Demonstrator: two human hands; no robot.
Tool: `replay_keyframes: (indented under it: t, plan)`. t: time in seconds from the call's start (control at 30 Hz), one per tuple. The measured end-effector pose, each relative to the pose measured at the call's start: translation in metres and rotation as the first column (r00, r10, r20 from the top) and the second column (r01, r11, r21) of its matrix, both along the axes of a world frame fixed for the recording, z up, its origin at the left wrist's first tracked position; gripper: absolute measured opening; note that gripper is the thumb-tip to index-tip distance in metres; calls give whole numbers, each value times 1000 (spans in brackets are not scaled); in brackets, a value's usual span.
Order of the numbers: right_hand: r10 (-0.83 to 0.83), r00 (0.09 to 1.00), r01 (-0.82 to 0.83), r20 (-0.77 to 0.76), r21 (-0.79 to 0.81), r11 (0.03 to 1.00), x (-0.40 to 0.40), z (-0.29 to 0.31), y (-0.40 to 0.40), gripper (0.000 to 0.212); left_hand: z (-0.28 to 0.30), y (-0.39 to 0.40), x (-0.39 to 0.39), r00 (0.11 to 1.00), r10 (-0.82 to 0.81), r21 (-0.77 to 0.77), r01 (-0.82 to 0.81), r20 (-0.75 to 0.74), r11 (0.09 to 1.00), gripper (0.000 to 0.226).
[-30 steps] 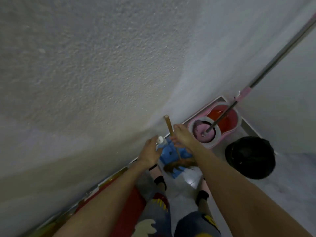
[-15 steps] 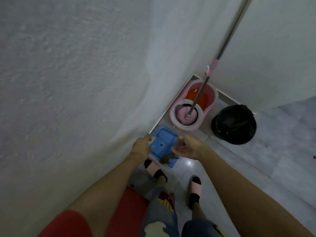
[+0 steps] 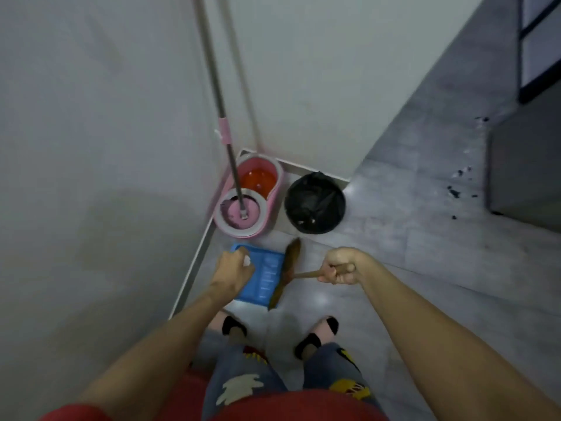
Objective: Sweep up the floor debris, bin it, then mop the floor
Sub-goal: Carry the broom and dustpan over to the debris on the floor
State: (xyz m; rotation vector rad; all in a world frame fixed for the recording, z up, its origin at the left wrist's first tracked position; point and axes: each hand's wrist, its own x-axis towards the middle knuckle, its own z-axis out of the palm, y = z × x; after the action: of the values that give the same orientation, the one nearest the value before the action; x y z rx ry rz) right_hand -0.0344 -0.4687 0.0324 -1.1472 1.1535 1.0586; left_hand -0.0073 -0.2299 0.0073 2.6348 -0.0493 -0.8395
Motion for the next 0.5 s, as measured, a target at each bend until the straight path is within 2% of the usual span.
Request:
replay_keyframes:
  t: [0.13, 0.23, 0.4, 0.5]
  plan:
    - [182, 983, -181, 5, -58, 982, -37, 29, -107, 28, 18, -89, -15, 999, -53, -27, 53, -12, 998, 14]
    - [241, 971, -239, 3, -106, 965, -63, 55, -175, 31, 28, -158, -24, 997, -75, -84, 74, -13, 994, 13]
    - [161, 987, -148, 14, -314, 938, -105, 66, -258, 28, 42, -263, -30, 997, -69, -202, 72, 21, 977, 10]
    - [137, 988, -88, 64, -496, 864, -122, 58, -292, 23, 48, -318, -27, 996, -77, -256, 83, 33, 963, 6]
